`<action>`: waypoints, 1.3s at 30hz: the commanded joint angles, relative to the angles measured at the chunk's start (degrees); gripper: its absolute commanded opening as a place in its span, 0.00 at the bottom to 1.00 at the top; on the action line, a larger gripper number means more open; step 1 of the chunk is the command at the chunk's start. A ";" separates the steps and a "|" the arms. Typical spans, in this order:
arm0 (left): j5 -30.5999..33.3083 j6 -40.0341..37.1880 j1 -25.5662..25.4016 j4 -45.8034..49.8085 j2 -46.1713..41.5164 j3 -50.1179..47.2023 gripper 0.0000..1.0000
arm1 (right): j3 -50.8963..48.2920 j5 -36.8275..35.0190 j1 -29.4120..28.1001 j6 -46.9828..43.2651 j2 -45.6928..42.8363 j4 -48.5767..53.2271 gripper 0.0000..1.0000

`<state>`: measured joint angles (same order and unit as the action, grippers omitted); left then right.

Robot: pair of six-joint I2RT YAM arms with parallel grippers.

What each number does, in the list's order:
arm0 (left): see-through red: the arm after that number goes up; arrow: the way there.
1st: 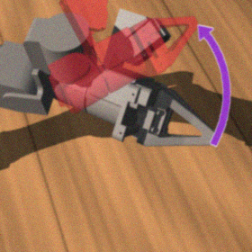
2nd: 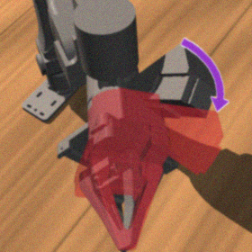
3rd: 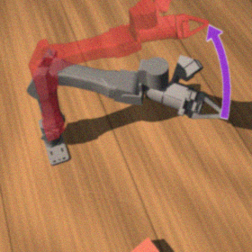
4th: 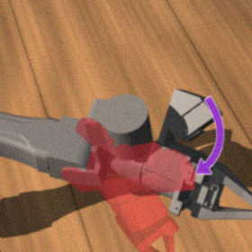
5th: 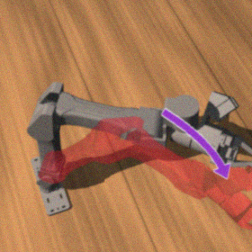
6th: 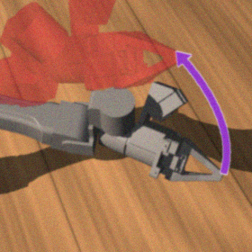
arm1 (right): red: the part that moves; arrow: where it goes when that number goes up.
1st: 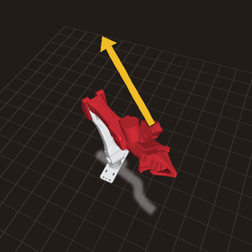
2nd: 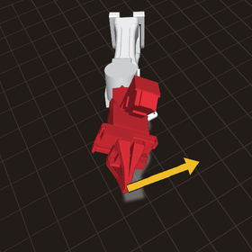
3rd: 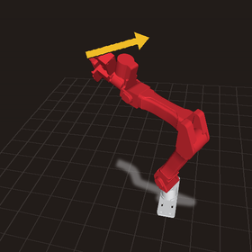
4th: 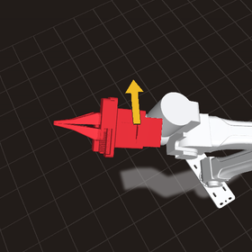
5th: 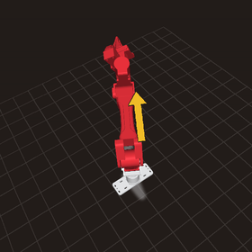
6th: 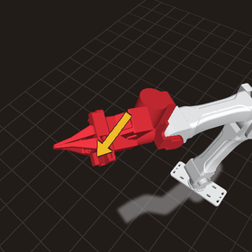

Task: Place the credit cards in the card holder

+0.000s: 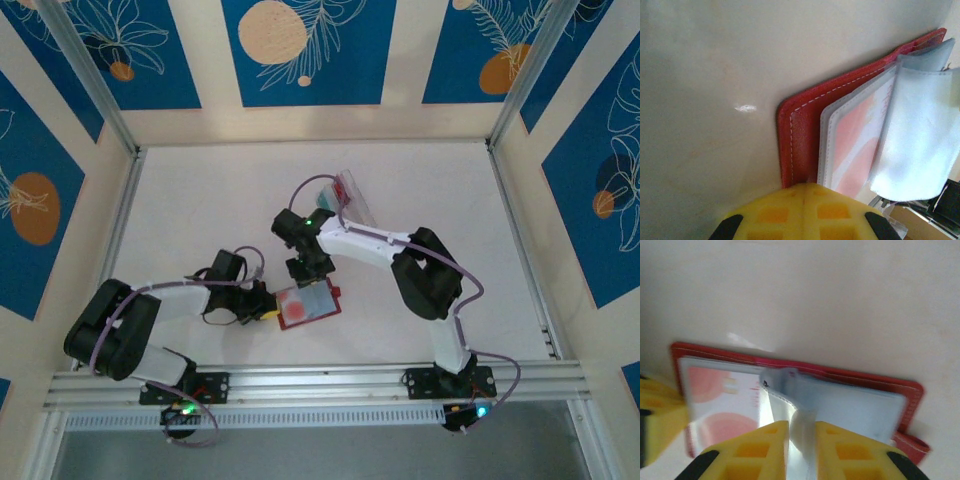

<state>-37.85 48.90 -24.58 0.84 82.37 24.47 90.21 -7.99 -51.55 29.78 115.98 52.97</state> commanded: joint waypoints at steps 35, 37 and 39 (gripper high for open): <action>5.94 -1.08 0.32 8.38 -1.64 -1.02 0.00 | -12.10 5.67 1.65 6.92 -8.52 -6.13 0.00; 6.87 -2.15 0.40 11.34 -3.43 0.46 0.00 | -13.93 3.92 2.61 8.60 -9.05 -6.24 0.00; 7.26 -3.22 0.49 13.53 -4.44 1.77 0.00 | -15.62 1.94 3.20 10.44 -9.54 -6.55 0.01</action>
<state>-34.94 47.99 -24.38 5.80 79.18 24.95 76.71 -1.41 -49.34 37.04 108.18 43.92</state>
